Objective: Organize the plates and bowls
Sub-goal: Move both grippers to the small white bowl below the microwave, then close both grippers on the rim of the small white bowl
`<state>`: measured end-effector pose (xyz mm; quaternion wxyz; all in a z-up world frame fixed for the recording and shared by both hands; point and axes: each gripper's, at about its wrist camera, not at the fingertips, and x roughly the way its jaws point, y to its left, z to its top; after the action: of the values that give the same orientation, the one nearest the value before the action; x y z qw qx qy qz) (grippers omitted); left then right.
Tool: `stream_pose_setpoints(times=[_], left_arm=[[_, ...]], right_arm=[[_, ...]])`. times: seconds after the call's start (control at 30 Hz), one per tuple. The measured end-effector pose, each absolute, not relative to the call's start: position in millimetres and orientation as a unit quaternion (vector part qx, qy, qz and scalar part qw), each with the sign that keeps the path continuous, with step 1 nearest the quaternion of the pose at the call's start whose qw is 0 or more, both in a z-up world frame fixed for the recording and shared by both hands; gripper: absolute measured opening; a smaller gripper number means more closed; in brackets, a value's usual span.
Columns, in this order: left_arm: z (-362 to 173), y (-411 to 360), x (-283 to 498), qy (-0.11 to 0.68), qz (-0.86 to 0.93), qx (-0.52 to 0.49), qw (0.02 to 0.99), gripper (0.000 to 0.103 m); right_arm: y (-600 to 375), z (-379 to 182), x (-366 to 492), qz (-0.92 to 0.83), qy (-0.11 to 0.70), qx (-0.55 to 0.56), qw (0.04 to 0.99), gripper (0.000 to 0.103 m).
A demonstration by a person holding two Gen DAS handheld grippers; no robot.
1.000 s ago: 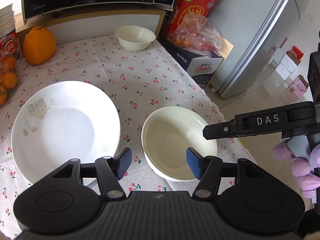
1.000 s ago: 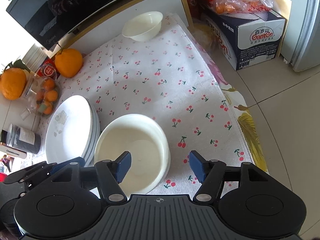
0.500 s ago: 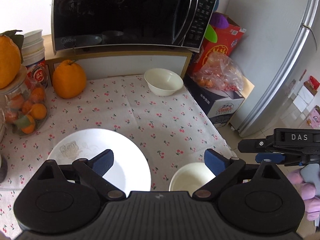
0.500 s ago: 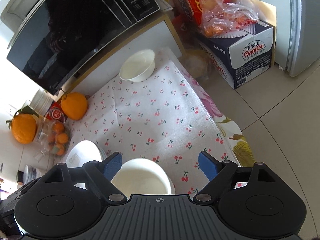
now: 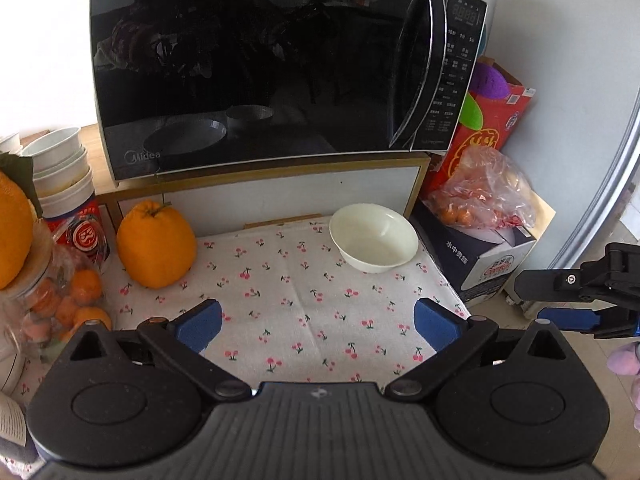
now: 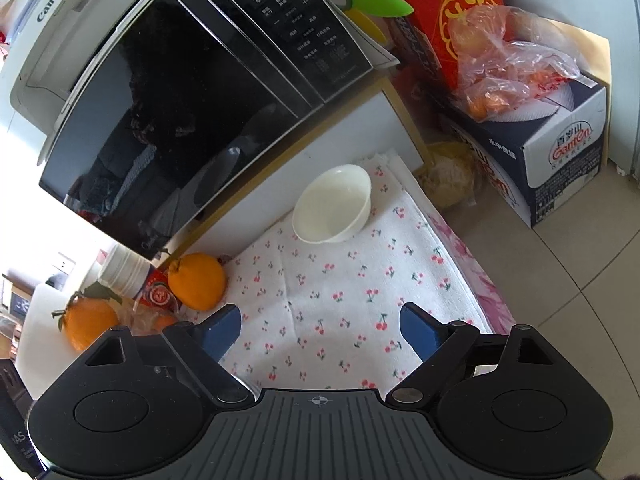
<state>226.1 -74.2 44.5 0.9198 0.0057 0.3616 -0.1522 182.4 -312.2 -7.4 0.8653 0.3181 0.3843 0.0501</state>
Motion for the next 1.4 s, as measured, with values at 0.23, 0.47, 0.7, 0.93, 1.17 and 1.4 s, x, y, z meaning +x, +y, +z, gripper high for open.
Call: stream_pose_setpoints(times=[0.23,0.47,0.7,0.93,1.17,1.4], left_arm=[[36,-91,268,0.348,-0.155,0.026,0.924,0.102],[9,-114,304,0.347,-0.157,0.058,0.923,0.102],[-13,-122,339,0.359,-0.173,0.042,0.916,0.087],[-22,-128,360,0.386,-0.201,0.0,0.901,0.054],[-29,-134,366,0.396,-0.198,0.003,0.897,0.038],[-35,-134,370,0.401,-0.179,-0.001,0.898,0.018]], right_arm=[[-320,-30,225,0.065,0.366,0.332,0.867,0.089],[-334,-67,262,0.075,0.347,0.383,0.853,0.089],[-345,-107,290,0.092,0.315,0.445,0.833,0.089],[-355,-122,306,0.068,0.292,0.471,0.83,0.067],[-360,-135,313,0.054,0.29,0.481,0.826,0.042],[-362,-141,314,0.045,0.293,0.48,0.826,0.027]])
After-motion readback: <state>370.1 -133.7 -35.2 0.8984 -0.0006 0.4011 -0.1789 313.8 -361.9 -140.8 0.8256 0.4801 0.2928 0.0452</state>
